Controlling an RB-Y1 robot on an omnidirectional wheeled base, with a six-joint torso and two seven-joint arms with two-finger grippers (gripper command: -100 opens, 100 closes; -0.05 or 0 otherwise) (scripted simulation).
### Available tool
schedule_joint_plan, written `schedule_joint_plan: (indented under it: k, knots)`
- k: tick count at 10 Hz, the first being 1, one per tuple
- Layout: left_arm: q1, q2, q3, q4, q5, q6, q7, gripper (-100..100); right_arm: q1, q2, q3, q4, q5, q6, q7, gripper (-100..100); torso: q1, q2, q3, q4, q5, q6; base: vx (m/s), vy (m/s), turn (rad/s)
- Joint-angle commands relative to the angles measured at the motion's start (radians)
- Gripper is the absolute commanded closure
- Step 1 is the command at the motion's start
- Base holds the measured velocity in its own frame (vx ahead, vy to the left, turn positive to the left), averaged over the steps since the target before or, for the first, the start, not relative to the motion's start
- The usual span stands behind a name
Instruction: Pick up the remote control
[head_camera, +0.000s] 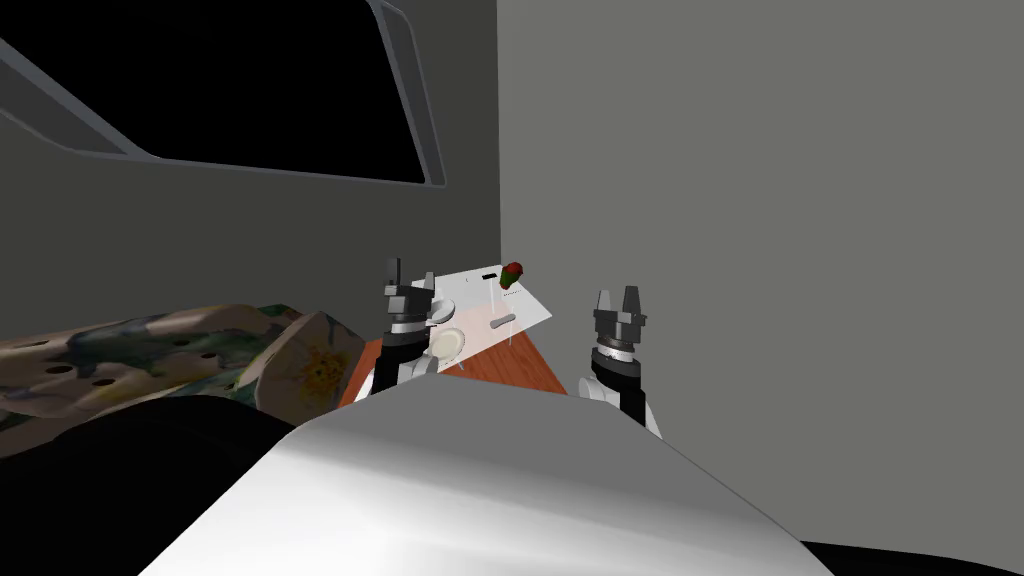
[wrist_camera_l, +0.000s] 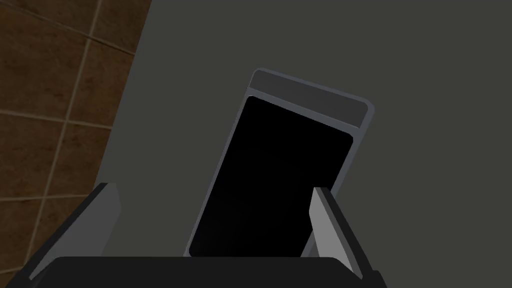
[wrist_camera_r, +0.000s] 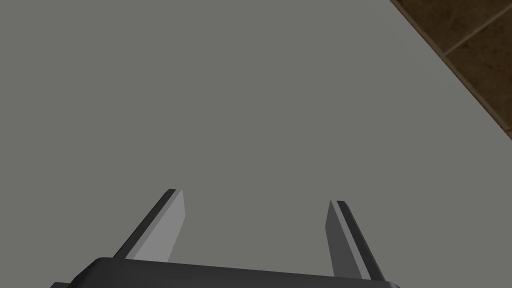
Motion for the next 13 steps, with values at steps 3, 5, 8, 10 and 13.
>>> schedule_joint_plan:
  k: [3,5,8,10,13]
  knots:
    - [-0.030,0.089,0.023,0.031,0.007,0.056,0.019,-100,0.000,0.000,0.000,0.000,0.000,0.000,0.000,0,-0.001,0.000,0.000,0.000,0.000,0.000,0.004,-0.027,-0.086]
    - [-0.062,0.137,0.048,0.067,0.016,0.117,0.039,-100,0.000,0.000,0.000,0.000,0.000,0.000,0.000,0,-0.002,0.000,0.000,0.000,-0.001,0.000,0.003,-0.050,-0.126]
    - [-0.103,0.174,0.079,0.115,0.027,0.188,0.065,-100,0.000,0.000,0.000,0.000,0.000,0.000,0.000,0,-0.003,-0.001,0.000,0.000,-0.001,0.000,0.009,-0.051,-0.115]
    - [-0.126,0.190,0.097,0.143,0.033,0.237,0.079,-100,0.000,0.000,0.000,0.000,0.000,0.000,0.000,0,-0.002,-0.001,0.000,0.000,-0.001,0.000,0.010,-0.033,-0.092]
    - [-0.152,0.203,0.115,0.174,0.040,0.289,0.095,-100,0.000,0.000,0.000,0.000,0.000,0.000,0.000,0,-0.003,-0.001,0.000,0.000,-0.001,0.000,0.009,-0.036,-0.103]
